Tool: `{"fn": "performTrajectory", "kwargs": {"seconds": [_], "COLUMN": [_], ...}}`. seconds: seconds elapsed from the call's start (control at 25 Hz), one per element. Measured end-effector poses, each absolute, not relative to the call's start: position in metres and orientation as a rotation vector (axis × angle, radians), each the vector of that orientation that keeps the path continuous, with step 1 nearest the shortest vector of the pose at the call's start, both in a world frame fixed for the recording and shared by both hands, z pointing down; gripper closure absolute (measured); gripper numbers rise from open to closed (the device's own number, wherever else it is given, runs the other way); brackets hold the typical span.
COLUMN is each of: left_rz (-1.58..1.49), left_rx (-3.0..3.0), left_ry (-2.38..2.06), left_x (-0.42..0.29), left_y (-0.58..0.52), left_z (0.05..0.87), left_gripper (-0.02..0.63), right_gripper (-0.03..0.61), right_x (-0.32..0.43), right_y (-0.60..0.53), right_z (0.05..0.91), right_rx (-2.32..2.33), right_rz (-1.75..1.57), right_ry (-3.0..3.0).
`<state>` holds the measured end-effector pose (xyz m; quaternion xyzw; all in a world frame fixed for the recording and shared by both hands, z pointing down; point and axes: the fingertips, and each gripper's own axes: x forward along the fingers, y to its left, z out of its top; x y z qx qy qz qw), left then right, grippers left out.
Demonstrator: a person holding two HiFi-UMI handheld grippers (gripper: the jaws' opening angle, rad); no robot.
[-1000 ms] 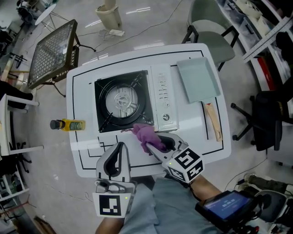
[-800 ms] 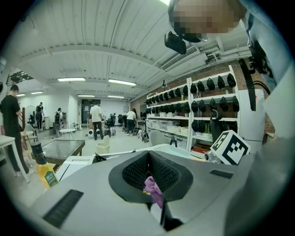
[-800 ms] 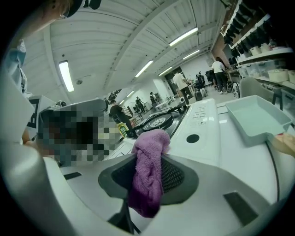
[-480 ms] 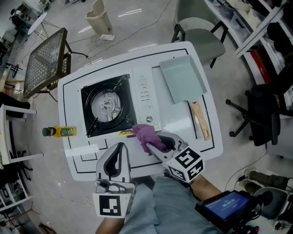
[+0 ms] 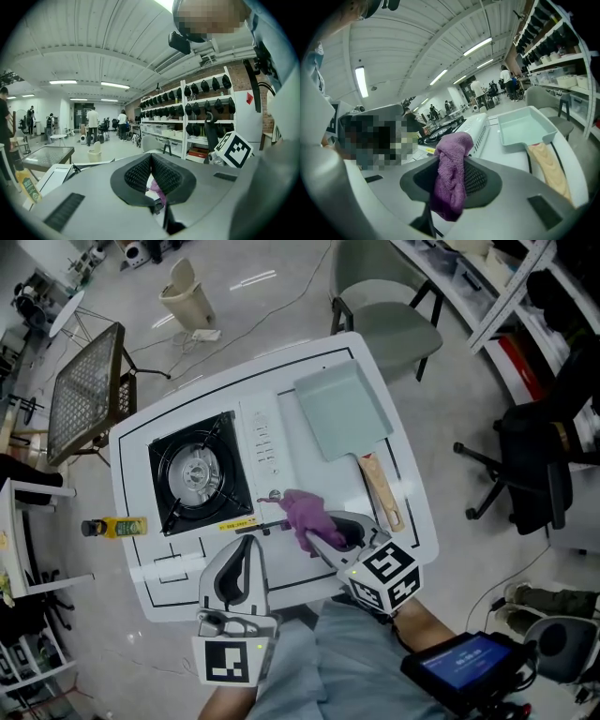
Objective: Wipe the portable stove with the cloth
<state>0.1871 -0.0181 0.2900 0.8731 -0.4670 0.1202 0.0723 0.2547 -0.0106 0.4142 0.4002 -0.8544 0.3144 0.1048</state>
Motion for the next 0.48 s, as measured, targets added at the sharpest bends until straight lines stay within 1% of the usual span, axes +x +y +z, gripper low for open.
{"fn": "performTrajectory", "kwargs": {"seconds": [0.24,0.48], "left_rz": [0.270,0.248], "left_rx": [2.692,2.693], "left_ry": [-1.437,-1.502], "left_x": [0.211,0.196], "left_y": [-0.007,0.001], "left_z": [0.253,0.237], "left_gripper": [0.595,0.595], "right_gripper": [0.434,0.433], "right_x": [0.286,0.275], "right_y": [-0.018,-0.034], "right_z": [0.372,0.338], "right_rx": [1.246,1.251], "right_rz": [0.791,0.666], "right_ry": [-2.560,-2.622]}}
